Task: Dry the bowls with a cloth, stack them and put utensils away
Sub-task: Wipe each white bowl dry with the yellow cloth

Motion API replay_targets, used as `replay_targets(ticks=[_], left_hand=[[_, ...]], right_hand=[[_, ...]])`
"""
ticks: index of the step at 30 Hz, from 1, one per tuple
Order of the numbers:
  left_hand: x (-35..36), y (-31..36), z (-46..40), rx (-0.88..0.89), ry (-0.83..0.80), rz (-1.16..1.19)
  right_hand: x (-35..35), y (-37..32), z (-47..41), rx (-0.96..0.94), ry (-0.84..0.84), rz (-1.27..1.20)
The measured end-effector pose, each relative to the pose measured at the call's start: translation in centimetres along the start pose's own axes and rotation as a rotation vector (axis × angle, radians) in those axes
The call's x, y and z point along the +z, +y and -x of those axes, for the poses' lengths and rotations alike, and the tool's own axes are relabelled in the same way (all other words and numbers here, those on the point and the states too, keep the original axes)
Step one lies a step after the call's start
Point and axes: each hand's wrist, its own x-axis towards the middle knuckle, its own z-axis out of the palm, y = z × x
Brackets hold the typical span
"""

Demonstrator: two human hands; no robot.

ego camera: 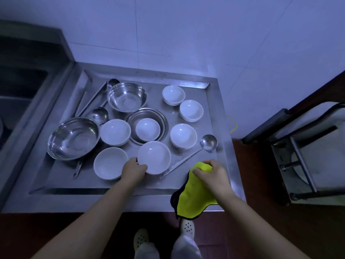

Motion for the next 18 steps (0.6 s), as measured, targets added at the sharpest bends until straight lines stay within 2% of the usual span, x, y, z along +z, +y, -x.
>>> replay_targets(ticks=[3,6,13,18], left_hand=[[-1.9,1.3,2.1,0.137,0.045,0.186],[-4.2,2.9,3.8,0.315,0.072,0.237],[-8.9,7.3,7.5,0.682,0.087,0.201],[-11.9,9.5,8.2,0.84,0.046,0.085]], right_hand=[[0.9,-2.9,0.3,-0.064,-0.009,-0.021],[1.5,-6.6,0.4,-0.162,0.016,-0.044],[0.9,-12.9,1.2,-0.443,0.134,-0.057],[0.1,-15.0,1.6,-0.512,0.157,-0.146]])
